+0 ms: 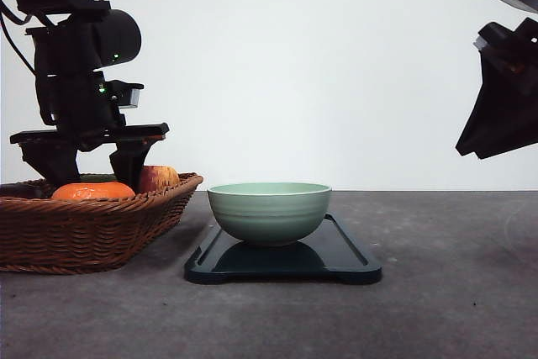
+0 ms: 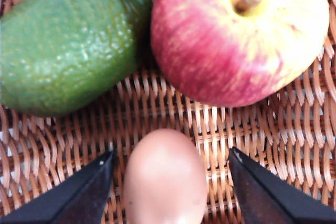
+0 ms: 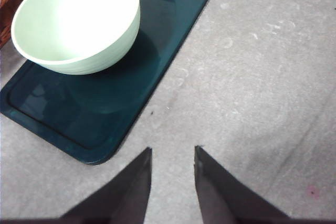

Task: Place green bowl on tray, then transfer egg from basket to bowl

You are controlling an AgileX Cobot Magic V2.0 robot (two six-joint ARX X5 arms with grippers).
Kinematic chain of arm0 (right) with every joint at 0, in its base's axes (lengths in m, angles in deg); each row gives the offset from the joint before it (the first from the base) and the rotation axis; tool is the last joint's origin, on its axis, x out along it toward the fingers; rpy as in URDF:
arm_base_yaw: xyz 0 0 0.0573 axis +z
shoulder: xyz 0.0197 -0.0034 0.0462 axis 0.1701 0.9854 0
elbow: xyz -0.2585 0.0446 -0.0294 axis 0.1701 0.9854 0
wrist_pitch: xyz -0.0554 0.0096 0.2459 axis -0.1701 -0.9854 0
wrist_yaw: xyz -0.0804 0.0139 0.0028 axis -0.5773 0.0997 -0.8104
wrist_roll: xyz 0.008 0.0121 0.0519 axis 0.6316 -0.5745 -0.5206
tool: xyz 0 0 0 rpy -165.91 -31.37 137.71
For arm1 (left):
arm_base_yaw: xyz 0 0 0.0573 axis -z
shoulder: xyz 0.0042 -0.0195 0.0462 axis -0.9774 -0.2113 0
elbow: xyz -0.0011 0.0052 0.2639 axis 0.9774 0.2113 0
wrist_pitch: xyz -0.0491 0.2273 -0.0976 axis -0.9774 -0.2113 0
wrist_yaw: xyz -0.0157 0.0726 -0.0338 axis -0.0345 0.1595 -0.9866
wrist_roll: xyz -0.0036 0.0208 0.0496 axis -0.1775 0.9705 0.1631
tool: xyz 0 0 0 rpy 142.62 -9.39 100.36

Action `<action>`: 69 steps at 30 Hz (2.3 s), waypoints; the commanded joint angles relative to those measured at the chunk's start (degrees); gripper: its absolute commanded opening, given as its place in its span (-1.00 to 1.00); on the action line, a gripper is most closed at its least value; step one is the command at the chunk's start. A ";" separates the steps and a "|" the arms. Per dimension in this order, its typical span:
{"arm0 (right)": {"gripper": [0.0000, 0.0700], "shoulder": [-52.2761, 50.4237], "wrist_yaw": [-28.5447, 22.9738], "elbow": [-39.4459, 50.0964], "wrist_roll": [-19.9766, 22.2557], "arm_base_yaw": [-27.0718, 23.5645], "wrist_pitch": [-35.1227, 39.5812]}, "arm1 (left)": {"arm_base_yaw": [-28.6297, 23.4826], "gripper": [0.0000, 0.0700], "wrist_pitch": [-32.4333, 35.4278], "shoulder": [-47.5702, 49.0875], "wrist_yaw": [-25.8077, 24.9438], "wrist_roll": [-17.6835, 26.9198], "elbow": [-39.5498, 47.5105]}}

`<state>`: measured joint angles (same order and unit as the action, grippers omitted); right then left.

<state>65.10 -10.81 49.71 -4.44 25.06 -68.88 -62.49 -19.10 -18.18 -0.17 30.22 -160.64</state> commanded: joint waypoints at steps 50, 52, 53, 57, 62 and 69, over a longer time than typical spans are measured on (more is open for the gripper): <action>-0.55 0.33 0.11 -0.20 0.22 0.13 1.03 | 0.31 -0.35 -1.54 8.00 -0.53 0.52 -1.18; -0.55 0.33 0.11 -0.20 0.22 0.13 1.03 | 0.82 -0.35 -0.82 10.15 -2.66 0.05 -1.18; -0.55 0.33 0.11 -0.20 0.22 0.13 1.03 | 1.09 -0.35 -0.29 11.05 -4.06 -0.40 -1.18; -0.55 0.33 0.12 -0.20 0.22 0.13 1.05 | 3.38 -0.35 3.67 13.82 -10.60 -3.53 -1.18; -0.55 0.33 0.11 -0.20 0.22 0.13 1.03 | 7.89 -0.35 8.93 14.43 -11.92 -5.66 -1.18; -0.55 0.33 0.11 -0.20 0.21 0.13 0.99 | 14.61 -0.36 15.36 12.52 -7.24 -5.29 -1.18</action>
<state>65.10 -10.81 49.71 -4.44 25.06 -68.43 -48.53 -4.61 -3.89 -8.25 24.78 -160.68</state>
